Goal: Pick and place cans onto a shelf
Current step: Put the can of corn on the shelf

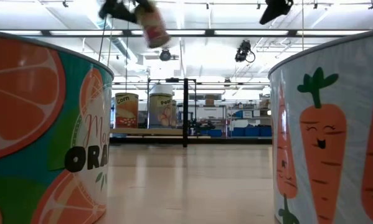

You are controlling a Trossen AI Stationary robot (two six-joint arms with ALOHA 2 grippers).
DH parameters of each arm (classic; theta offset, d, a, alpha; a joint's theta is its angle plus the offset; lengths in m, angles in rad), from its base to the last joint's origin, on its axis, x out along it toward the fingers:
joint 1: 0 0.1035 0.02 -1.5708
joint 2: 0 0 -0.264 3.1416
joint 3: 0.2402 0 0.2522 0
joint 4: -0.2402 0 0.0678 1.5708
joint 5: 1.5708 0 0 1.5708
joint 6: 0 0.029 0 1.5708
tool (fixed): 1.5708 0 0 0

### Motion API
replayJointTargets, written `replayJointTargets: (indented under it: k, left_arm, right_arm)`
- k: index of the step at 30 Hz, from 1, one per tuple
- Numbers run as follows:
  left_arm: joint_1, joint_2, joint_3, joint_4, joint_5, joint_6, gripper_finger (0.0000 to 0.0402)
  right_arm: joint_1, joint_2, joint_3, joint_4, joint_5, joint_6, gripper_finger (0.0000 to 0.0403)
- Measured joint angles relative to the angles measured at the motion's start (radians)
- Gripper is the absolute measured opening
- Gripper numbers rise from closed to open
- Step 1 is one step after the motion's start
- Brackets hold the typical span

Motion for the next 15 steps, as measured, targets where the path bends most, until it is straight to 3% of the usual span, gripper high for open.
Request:
replayJointTargets:
  k: [3,8,15]
  left_arm:
    - [0.153,0.006,0.066,-0.121,0.025,-0.004,0.0285]
    - [0.4,0.079,0.102,-0.218,0.181,0.034,0.0285]
    - [0.601,0.26,0.102,-0.205,0.428,0.364,0.0285]
  right_arm:
    - [-0.021,0.0,0.0,0.007,0.0,-0.081,0.0348]
    - [-0.06,0.0,0.0,0.036,0.0,-0.183,0.0348]
    - [-0.124,0.0,0.0,0.092,-0.001,-0.163,0.0348]
